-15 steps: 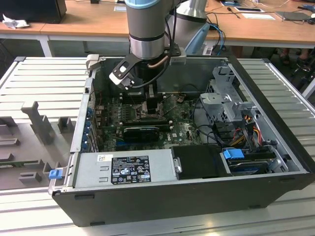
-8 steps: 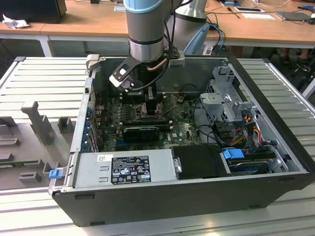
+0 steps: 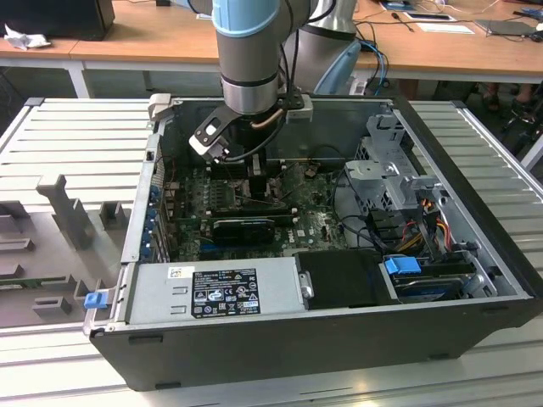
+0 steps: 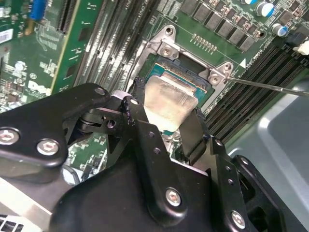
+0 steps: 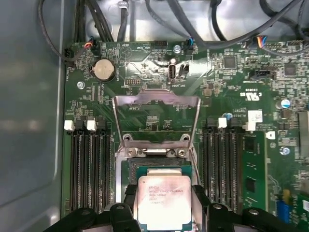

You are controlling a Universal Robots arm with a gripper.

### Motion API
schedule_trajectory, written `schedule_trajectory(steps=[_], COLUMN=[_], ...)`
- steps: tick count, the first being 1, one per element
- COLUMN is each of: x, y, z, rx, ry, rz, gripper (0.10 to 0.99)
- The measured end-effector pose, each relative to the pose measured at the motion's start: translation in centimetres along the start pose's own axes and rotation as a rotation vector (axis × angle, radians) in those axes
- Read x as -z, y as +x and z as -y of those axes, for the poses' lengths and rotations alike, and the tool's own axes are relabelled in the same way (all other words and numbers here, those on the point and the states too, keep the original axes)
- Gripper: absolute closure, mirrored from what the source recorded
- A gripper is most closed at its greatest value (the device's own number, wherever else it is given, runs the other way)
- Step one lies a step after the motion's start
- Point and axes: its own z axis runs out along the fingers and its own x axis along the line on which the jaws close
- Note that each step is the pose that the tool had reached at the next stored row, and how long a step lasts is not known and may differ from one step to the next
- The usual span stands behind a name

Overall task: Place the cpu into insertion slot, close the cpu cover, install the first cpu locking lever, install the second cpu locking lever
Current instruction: 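Place the cpu into insertion slot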

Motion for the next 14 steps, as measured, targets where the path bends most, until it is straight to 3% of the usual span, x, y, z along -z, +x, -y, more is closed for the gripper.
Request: schedule_trajectory(steps=[5, 14], x=[-0.79, -1.22], y=[0.22, 0.71], z=[0.08, 0.03], rx=[-0.019, -0.012], ry=[0.000, 0.000], rz=[0.0018, 0.0039], gripper=[0.557, 0.557])
